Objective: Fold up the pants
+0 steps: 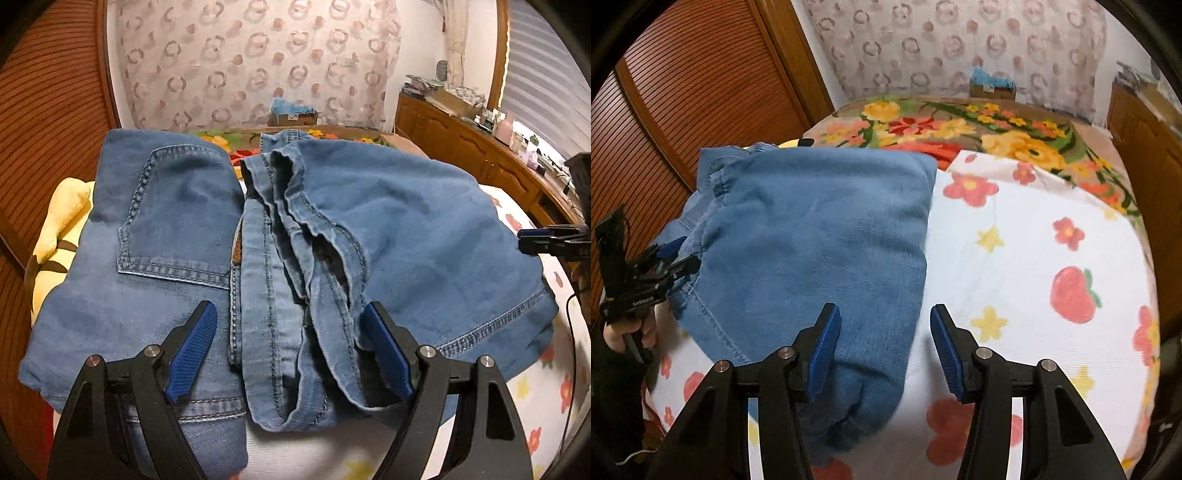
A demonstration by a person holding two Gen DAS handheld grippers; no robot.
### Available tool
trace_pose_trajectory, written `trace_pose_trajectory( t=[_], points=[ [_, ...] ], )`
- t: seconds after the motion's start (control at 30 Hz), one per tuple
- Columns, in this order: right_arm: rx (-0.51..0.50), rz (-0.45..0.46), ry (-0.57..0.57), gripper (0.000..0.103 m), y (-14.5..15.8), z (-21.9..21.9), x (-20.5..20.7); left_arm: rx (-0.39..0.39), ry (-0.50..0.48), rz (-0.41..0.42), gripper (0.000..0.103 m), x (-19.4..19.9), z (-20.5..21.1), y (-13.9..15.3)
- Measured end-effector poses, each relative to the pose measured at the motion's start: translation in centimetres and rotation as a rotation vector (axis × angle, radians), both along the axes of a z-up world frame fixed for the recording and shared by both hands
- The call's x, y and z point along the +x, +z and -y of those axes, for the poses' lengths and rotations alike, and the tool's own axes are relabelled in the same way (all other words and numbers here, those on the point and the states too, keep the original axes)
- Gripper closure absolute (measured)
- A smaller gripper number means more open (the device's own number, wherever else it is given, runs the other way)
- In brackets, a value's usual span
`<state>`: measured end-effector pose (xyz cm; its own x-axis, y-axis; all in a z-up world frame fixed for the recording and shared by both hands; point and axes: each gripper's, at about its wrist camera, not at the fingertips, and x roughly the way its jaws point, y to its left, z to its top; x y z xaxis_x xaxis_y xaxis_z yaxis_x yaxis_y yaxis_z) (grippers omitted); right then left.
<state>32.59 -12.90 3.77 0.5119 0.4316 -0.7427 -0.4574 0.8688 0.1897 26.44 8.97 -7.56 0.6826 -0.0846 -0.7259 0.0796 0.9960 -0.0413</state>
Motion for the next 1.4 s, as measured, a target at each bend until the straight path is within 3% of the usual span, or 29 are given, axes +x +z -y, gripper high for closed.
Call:
trace_pose_trajectory(
  t=[0.1,0.2,0.43,0.5,0.57,0.6,0.7,0.87,1.13,1.4],
  points=[
    [0.027,-0.029,0.003,0.05,-0.8,0.0,0.8,-0.022,-0.014,0.001,0.028,-0.1,-0.1,0.0],
    [0.028,-0.048,0.004,0.05,-1.6,-0.3,1.3,-0.012,-0.024,-0.005,0.042,-0.2,0.1,-0.1],
    [0.033,-0.037,0.006,0.05,-1.9,-0.5,1.3,0.013,-0.028,0.006,0.047,-0.7,0.6,-0.7],
    [0.017,-0.038,-0.001,0.051,-1.8,-0.9,1.2,-0.001,-0.034,0.007,0.055,-0.8,0.6,-0.6],
    [0.008,-0.034,0.005,0.063,-1.7,-0.9,0.9,-0.007,-0.041,0.012,0.063,-0.9,0.7,-0.4],
    [0.016,-0.039,0.018,0.075,-1.7,-1.1,0.7,0.001,-0.045,0.015,0.065,-0.9,0.8,-0.3],
    [0.025,-0.035,0.038,0.088,-1.8,-1.6,0.5,-0.004,-0.054,0.016,0.074,-0.9,0.9,-0.1],
    [0.048,0.002,0.047,0.096,-1.4,-1.4,0.0,-0.007,-0.059,0.025,0.089,-1.0,0.8,0.5],
    [0.082,0.145,0.035,0.097,2.0,-0.4,-2.6,0.004,-0.058,0.099,0.094,-2.8,1.7,2.6],
    [0.07,0.211,0.035,0.097,3.9,1.1,-6.3,-0.042,-0.107,0.152,0.094,-6.8,2.9,5.2]
  ],
)
